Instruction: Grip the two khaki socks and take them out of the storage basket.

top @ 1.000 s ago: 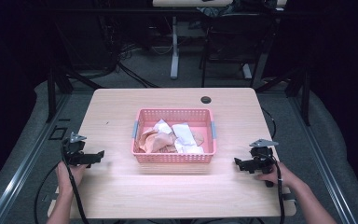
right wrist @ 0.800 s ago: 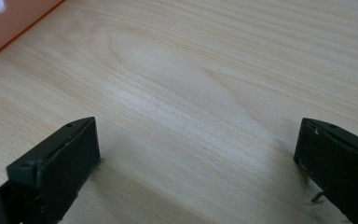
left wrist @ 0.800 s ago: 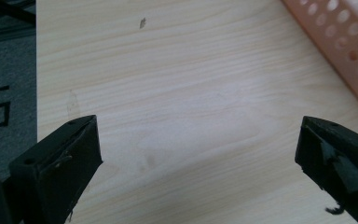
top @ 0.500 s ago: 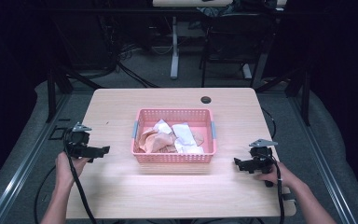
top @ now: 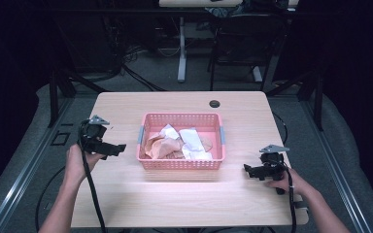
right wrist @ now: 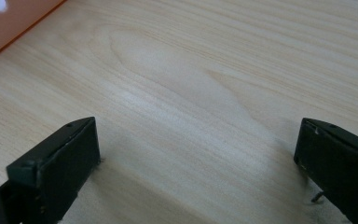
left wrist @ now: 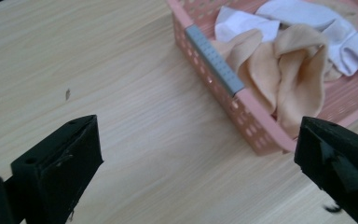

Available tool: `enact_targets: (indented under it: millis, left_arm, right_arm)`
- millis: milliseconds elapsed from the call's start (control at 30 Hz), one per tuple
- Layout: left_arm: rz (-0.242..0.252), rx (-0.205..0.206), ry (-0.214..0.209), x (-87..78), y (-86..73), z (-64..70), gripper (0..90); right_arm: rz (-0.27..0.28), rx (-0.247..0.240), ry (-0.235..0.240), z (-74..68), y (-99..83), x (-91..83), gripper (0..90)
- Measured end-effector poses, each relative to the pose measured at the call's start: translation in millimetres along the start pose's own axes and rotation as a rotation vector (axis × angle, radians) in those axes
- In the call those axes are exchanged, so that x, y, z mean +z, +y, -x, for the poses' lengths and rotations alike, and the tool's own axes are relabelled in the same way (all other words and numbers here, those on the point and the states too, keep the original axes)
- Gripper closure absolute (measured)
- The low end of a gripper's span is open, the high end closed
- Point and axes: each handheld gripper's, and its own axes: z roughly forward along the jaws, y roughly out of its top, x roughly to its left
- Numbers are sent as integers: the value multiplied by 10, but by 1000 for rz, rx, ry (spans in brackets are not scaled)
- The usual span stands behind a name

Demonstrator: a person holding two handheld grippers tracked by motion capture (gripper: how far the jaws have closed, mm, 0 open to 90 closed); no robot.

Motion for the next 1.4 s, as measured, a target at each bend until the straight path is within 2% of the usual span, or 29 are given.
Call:
enact_targets:
  millis: [167, 300, 433, 467, 567, 600, 900, 1033, 1133, 1200, 1400]
  left_arm:
    - [-11, 44, -20, 58, 188, 139, 2]
    - [-28, 85, -30, 164, 325, 303, 13]
    - [-64, 123, -40, 297, 403, 433, 43]
    - [-80, 134, -62, 350, 426, 475, 48]
    - [-101, 145, -72, 411, 442, 519, 59]
    - [-126, 157, -78, 477, 447, 556, 73]
    - [-162, 186, -116, 623, 480, 672, 156]
    - [-188, 201, -134, 690, 501, 714, 246]
    - [-210, 201, -154, 747, 507, 736, 280]
    - [-230, 201, -165, 798, 506, 758, 342]
    - [-263, 198, -181, 882, 504, 794, 435]
  right_arm:
    - [0, 0, 0, 0, 0, 0, 0]
    - [1, 0, 0, 0, 0, 1, 0]
    - [1, 0, 0, 0, 0, 1, 0]
    - [-2, 1, 0, -1, 1, -1, 0]
    - [-3, 1, 0, -1, 1, -3, 0]
    - [1, 0, 0, 0, 0, 0, 0]
    - [1, 0, 0, 0, 0, 0, 0]
    - [0, 0, 0, 0, 0, 0, 0]
    - [-3, 1, 0, -1, 1, -3, 0]
    - [1, 0, 0, 0, 0, 0, 0]
    - [0, 0, 0, 0, 0, 0, 0]
